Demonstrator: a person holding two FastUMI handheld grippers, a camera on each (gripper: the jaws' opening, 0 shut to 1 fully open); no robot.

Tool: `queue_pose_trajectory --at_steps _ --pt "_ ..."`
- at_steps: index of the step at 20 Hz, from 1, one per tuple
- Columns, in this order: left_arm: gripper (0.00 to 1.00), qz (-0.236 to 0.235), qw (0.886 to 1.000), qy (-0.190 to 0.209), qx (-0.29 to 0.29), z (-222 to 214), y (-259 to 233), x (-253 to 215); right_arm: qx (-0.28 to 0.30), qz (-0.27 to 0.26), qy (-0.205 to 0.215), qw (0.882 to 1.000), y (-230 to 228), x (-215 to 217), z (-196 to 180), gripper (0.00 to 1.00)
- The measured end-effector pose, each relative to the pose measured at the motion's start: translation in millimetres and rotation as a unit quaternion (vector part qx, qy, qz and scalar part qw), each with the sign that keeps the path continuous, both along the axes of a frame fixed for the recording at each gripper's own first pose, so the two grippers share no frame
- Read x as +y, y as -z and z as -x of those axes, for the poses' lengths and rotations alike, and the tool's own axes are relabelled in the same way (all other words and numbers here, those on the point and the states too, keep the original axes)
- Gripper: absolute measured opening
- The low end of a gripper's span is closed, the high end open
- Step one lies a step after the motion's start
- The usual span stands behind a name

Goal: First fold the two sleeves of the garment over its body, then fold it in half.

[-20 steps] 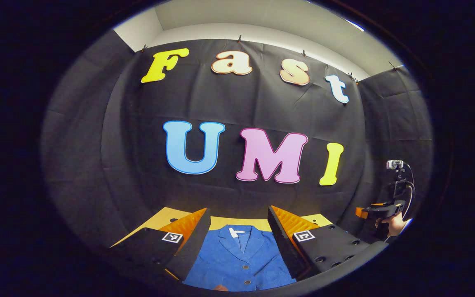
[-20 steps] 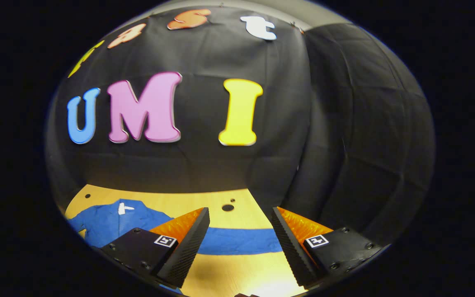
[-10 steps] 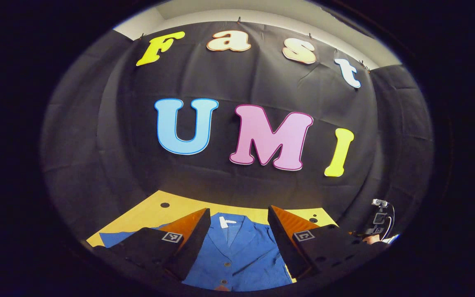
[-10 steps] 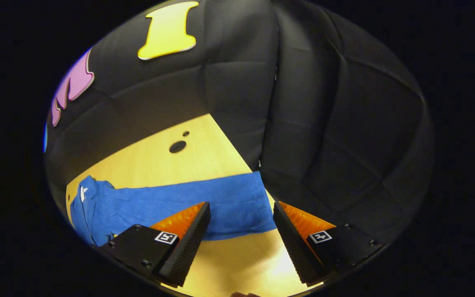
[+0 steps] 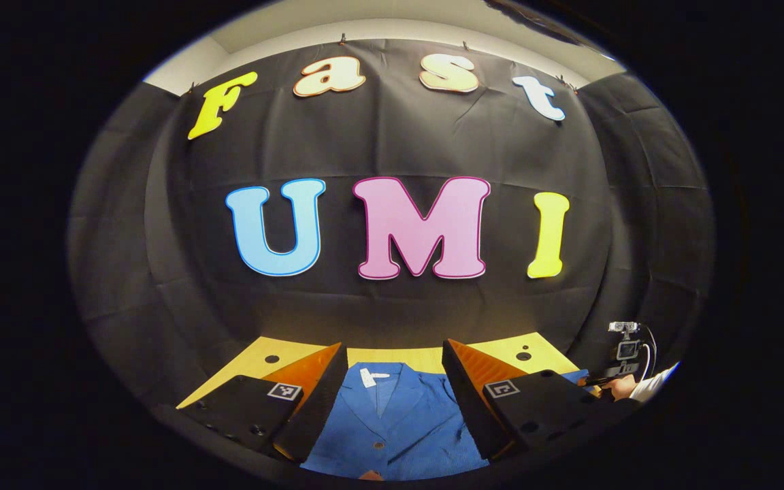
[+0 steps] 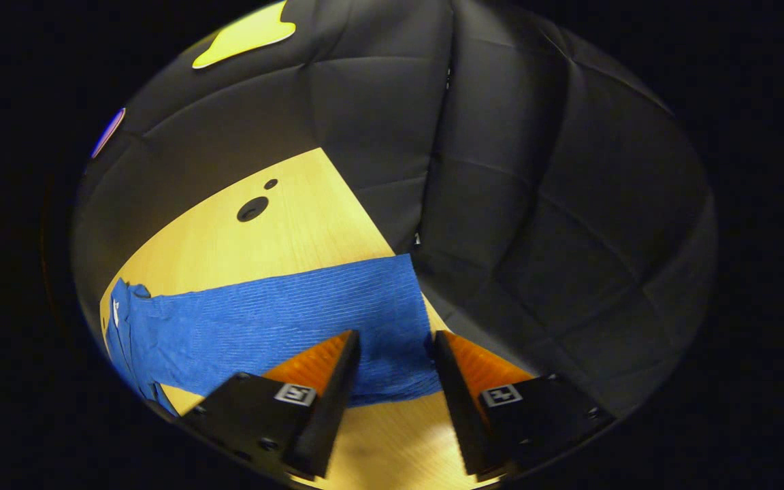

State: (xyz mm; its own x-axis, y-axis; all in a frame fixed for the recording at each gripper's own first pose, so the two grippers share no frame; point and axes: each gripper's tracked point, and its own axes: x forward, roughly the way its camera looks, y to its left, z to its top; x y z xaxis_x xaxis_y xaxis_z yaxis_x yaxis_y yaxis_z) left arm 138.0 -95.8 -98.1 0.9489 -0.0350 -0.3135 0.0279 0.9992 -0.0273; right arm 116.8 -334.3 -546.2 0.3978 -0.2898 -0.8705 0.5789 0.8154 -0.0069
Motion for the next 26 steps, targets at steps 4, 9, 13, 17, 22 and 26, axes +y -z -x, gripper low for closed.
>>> queue_pose_trajectory --at_steps 4,9,13,17,22,26 --pt "0.8 0.009 1.0 -0.002 0.007 1.9 3.1 0.3 -0.001 -0.009 -0.003 1.0 -2.1 5.5 -3.7 0.1" --pt "0.8 0.007 1.0 -0.003 -0.004 8.4 -3.0 8.7 -0.008 0.004 -0.027 1.0 -14.3 11.6 -7.2 0.05" --pt "0.8 0.013 1.0 -0.005 -0.002 18.7 -0.6 21.5 -0.032 0.081 -0.083 0.993 -74.0 27.5 -22.8 0.05" --pt "0.8 0.029 1.0 -0.007 0.003 27.4 5.4 42.8 -0.087 0.087 -0.1 0.987 -141.9 73.8 -41.8 0.04" --pt "0.8 0.04 0.999 -0.028 -0.004 47.6 12.9 105.1 -0.11 0.119 -0.128 0.978 -201.9 128.9 -70.3 0.04" --pt "0.8 0.022 0.998 -0.056 -0.006 66.1 27.7 175.3 -0.162 0.178 -0.195 0.951 -289.4 214.6 -104.4 0.04"
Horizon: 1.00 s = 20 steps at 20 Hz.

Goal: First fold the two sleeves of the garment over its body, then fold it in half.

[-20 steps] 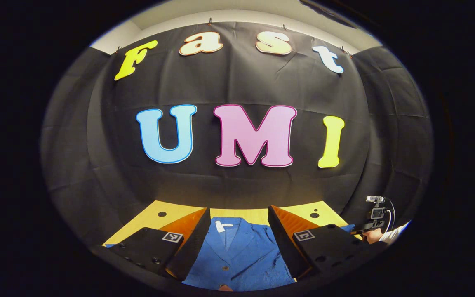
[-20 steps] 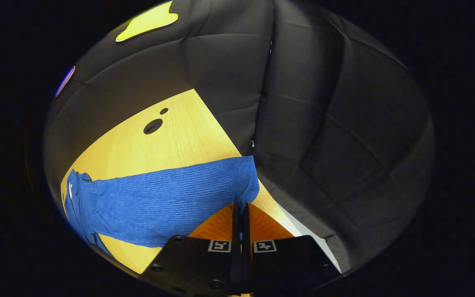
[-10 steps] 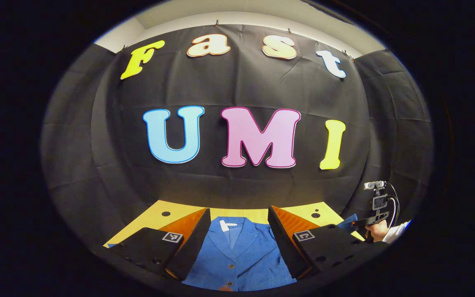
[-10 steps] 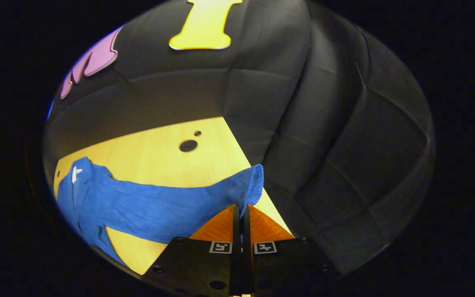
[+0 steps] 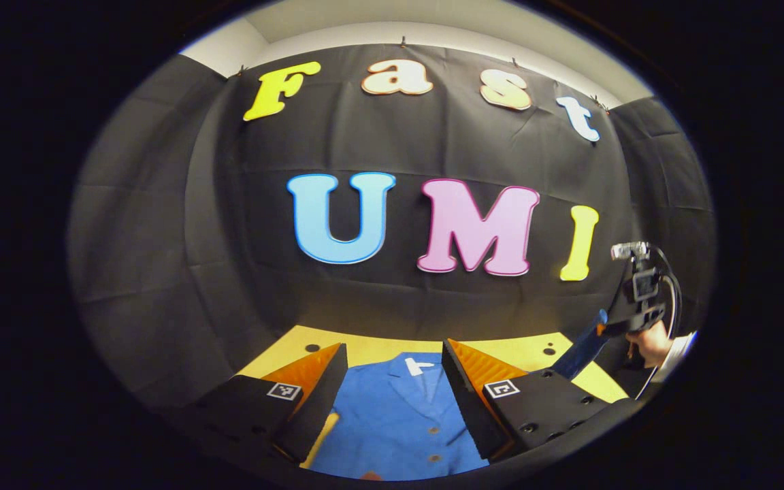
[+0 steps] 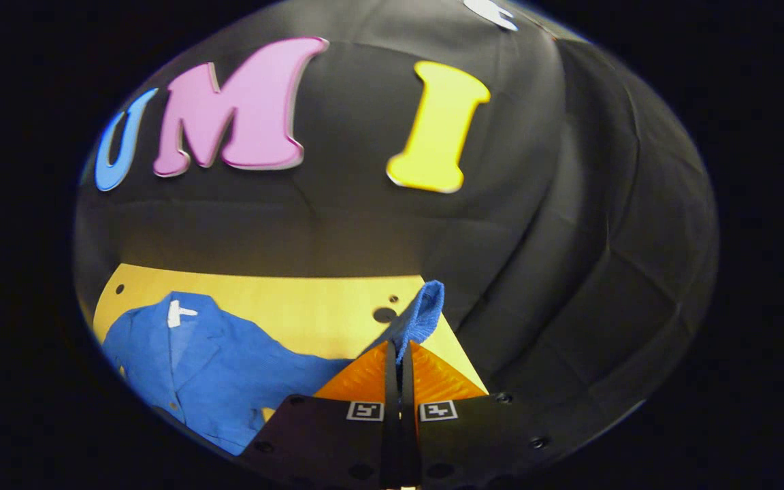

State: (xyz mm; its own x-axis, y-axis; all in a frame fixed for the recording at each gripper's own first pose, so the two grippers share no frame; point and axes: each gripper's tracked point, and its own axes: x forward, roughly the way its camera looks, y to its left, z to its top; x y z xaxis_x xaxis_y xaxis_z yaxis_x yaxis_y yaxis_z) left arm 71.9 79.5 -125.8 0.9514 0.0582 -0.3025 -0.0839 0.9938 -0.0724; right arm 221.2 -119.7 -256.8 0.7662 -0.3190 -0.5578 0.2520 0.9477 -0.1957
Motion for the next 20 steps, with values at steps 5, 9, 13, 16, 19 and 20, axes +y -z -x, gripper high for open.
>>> queue_pose_trajectory --at_steps 5,9,13,16,19,20 --pt "0.8 0.019 0.999 -0.034 0.01 21.9 31.8 82.7 -0.048 -0.027 -0.074 0.996 -69.7 152.6 -38.8 0.04" --pt "0.8 0.024 0.996 -0.074 0.035 43.1 69.7 145.6 -0.047 -0.107 -0.129 0.985 -31.1 289.3 -59.4 0.04" --pt "0.8 0.012 0.993 -0.087 0.081 73.2 112.2 195.5 0.02 -0.177 -0.163 0.971 57.3 390.6 -59.5 0.04" --pt "0.8 0.031 0.987 -0.118 0.106 92.3 135.1 227.5 0.066 -0.213 -0.181 0.958 123.9 452.5 -53.3 0.04" --pt "0.81 0.042 0.976 -0.145 0.154 112.4 161.8 243.5 0.115 -0.23 -0.173 0.951 172.4 481.6 -34.3 0.04" --pt "0.81 0.041 0.975 -0.149 0.162 113.3 165.5 245.6 0.125 -0.235 -0.17 0.949 181.9 490.2 -30.5 0.04"
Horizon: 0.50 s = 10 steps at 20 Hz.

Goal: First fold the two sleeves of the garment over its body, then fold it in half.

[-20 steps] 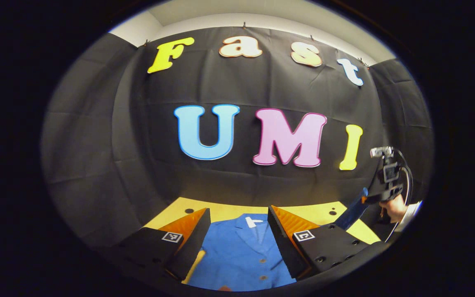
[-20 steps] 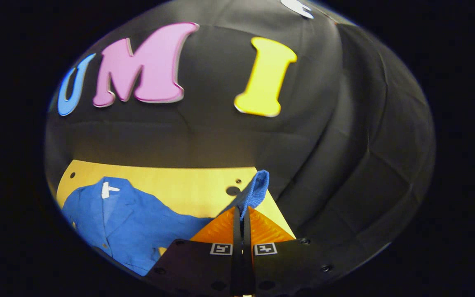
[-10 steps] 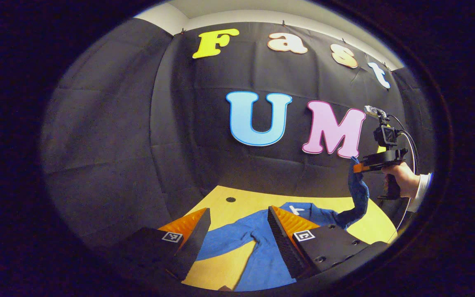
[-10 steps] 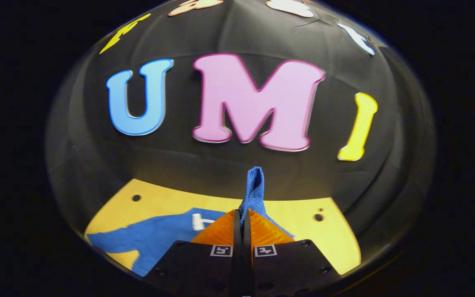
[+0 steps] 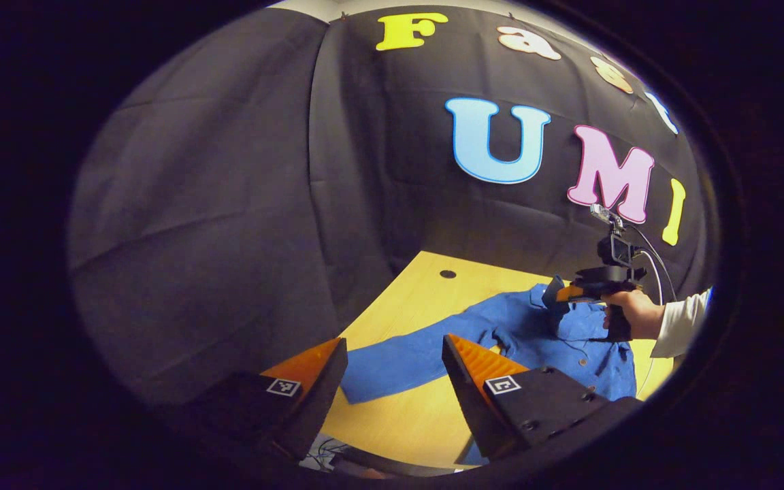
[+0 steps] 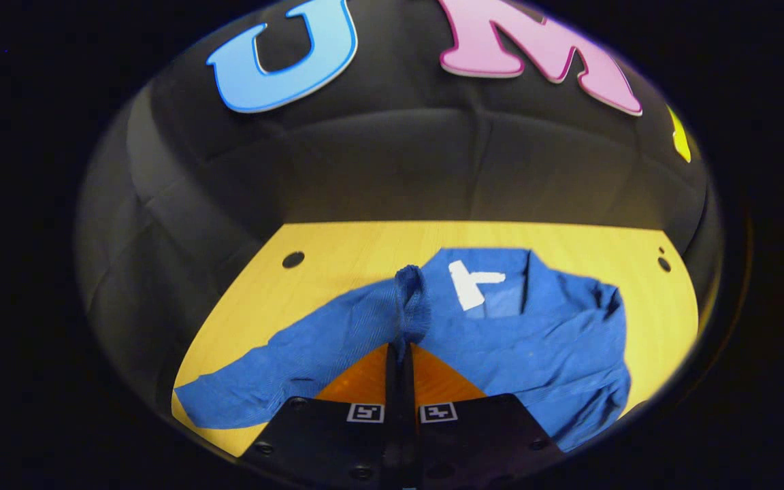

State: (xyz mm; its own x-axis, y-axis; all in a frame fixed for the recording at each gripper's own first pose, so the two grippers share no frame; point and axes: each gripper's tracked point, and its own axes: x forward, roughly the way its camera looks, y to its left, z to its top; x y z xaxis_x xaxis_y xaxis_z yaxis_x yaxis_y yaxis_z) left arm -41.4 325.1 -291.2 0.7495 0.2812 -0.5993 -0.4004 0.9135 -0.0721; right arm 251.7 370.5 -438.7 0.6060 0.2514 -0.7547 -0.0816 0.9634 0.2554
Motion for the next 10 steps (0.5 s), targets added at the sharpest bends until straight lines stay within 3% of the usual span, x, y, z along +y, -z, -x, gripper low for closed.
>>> queue_pose_trajectory --at_steps 3,6,7,8,10 --pt "0.81 -0.007 1.0 -0.004 0.022 5.3 15.6 9.7 0.024 -0.02 0.009 0.999 24.3 21.4 5.3 0.04" --pt "0.82 -0.001 1.0 0.007 0.026 5.4 20.6 5.4 0.049 -0.077 0.01 0.996 32.0 48.0 6.7 0.07" --pt "0.82 0.001 0.999 0.006 0.033 4.4 28.8 6.9 0.063 -0.1 0.01 0.993 30.8 54.8 10.8 0.01" --pt "0.82 0.006 0.999 -0.001 0.045 2.7 38.6 8.0 0.076 -0.127 0.005 0.989 27.1 64.6 15.5 0.23" --pt "0.82 0.036 0.997 -0.011 0.069 -2.6 58.2 6.2 0.064 -0.125 -0.006 0.99 19.9 58.6 11.5 0.67"
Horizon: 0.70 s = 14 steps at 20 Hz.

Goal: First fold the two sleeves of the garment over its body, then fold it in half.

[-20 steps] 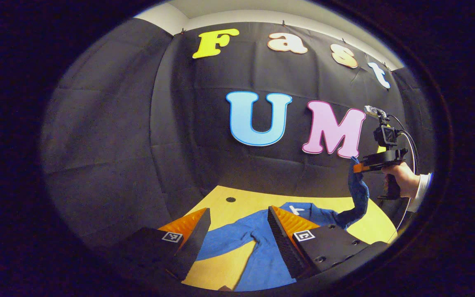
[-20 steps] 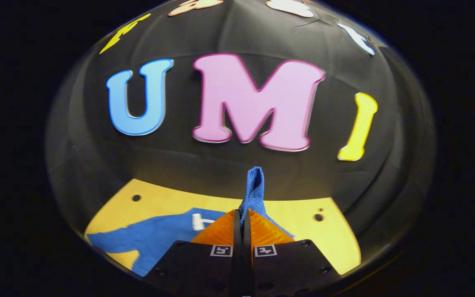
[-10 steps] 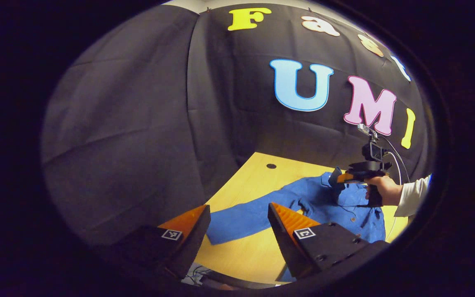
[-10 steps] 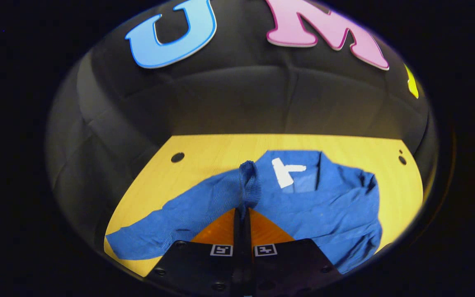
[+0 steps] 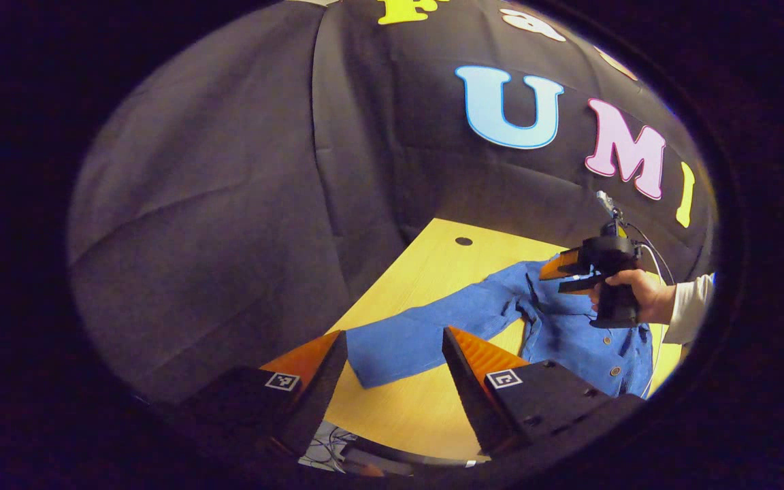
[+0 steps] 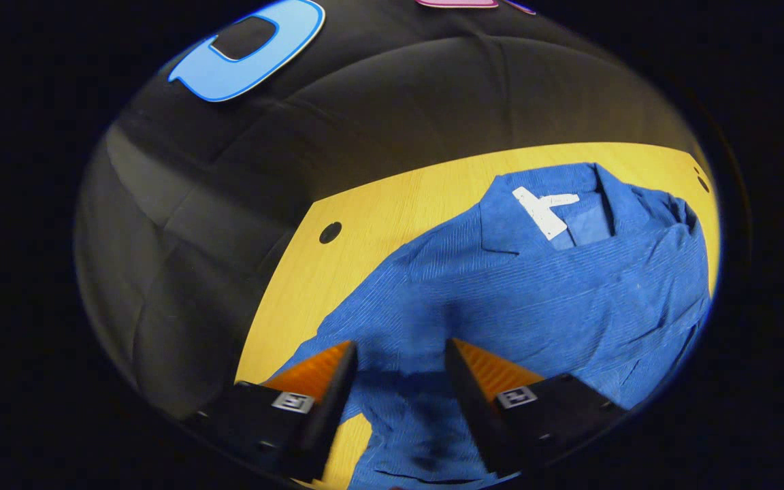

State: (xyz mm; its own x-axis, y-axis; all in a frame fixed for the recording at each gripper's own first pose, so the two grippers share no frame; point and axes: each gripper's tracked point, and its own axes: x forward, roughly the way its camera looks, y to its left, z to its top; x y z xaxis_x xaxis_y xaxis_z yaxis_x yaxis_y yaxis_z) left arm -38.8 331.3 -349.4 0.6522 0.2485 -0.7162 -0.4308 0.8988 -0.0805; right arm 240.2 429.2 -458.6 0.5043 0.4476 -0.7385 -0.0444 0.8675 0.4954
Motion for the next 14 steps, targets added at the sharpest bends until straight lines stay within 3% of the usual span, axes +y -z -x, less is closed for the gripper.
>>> queue_pose_trajectory --at_steps 1,6,8,14 --pt "0.83 0.017 1.0 -0.009 0.007 -2.0 7.6 0.4 -0.015 0.007 -0.009 1.0 -5.6 -6.5 2.2 0.89" --pt "0.82 0.103 0.994 -0.034 0.025 -17.8 40.6 0.2 -0.076 0.012 -0.072 0.994 -67.0 -43.2 19.1 0.9" --pt "0.83 0.099 0.992 -0.056 0.054 -17.7 62.9 16.9 -0.106 0.01 -0.086 0.991 -103.5 -67.6 32.6 0.9" --pt "0.83 0.104 0.98 -0.095 0.142 -36.9 115.9 34.7 -0.154 0.022 -0.063 0.986 -174.8 -157.2 51.0 0.9"
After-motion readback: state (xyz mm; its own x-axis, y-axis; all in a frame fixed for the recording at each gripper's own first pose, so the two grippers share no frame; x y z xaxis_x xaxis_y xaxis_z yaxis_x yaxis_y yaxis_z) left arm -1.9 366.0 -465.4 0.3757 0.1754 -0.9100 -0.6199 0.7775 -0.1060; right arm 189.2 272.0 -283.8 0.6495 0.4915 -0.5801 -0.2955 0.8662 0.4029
